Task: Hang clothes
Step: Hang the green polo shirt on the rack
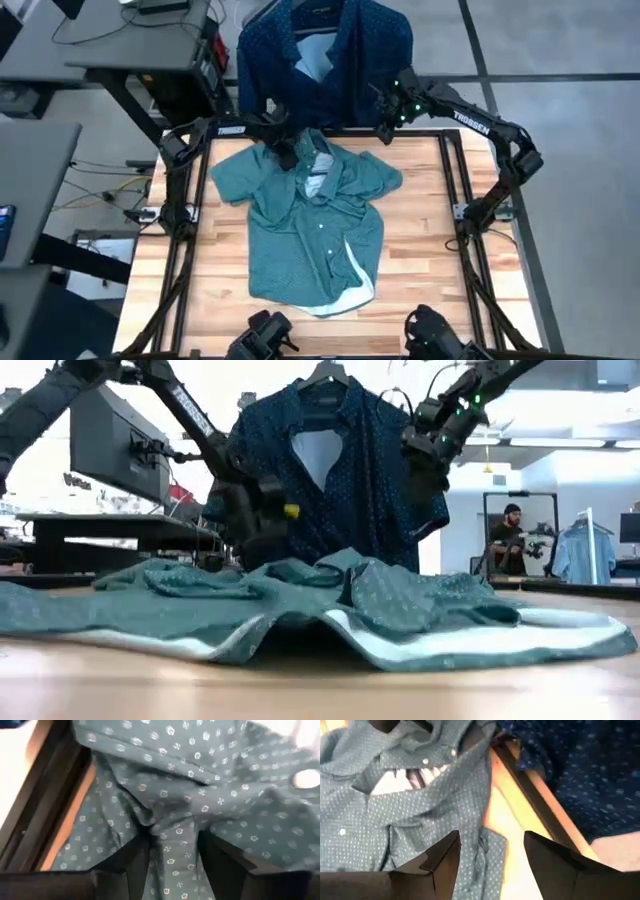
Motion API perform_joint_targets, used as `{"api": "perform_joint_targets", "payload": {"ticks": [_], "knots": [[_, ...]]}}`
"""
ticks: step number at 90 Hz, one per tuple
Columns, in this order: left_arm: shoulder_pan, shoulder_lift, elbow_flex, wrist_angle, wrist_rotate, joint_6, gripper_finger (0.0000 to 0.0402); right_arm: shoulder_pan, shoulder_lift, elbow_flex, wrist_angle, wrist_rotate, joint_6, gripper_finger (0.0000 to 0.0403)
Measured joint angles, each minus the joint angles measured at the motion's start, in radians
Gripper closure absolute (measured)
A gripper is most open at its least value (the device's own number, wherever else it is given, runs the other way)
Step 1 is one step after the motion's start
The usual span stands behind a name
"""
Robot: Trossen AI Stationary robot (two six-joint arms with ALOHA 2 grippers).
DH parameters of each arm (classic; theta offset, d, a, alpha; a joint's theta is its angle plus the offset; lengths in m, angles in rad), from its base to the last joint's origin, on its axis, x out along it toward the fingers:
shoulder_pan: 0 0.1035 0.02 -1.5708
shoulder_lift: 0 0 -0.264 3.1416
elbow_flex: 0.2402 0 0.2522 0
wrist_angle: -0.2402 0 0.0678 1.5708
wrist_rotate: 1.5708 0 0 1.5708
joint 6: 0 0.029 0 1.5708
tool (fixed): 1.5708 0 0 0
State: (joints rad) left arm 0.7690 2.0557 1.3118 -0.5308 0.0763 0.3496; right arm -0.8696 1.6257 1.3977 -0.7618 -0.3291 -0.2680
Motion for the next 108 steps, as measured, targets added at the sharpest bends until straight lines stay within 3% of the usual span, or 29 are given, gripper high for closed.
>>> {"api": "perform_joint_targets", "payload": {"ticks": [15,25,38,47,57,78,100,108], "knots": [[-0.035,-0.007,0.003,-0.001,-0.080,0.052,0.0260,0.005,-0.001,-0.013,-0.003,-0.001,0.020,0.0198],[-0.036,-0.006,0.003,-0.008,-0.067,0.042,0.0271,0.005,-0.002,-0.013,0.004,-0.004,0.031,0.0198],[-0.022,-0.007,0.003,-0.032,-0.039,-0.001,0.0341,0.015,-0.002,-0.013,0.012,-0.008,0.032,0.0198],[-0.010,-0.007,0.003,-0.055,-0.005,-0.012,0.0343,0.022,-0.002,-0.012,0.009,-0.010,0.032,0.0198],[-0.011,-0.041,-0.001,-0.070,-0.034,-0.034,0.0343,0.026,-0.006,-0.012,0.006,-0.010,0.035,0.0198],[-0.046,-0.248,-0.005,-0.088,-0.129,-0.069,0.0343,0.024,-0.070,-0.001,0.004,-0.027,0.103,0.0198],[-0.104,-0.520,-0.003,-0.086,-0.216,-0.078,0.0343,0.025,-0.099,0.006,0.055,-0.308,0.198,0.0198],[-0.122,-0.596,-0.003,-0.090,-0.252,-0.082,0.0343,0.041,-0.099,0.006,0.089,-0.356,0.231,0.0198]]}}
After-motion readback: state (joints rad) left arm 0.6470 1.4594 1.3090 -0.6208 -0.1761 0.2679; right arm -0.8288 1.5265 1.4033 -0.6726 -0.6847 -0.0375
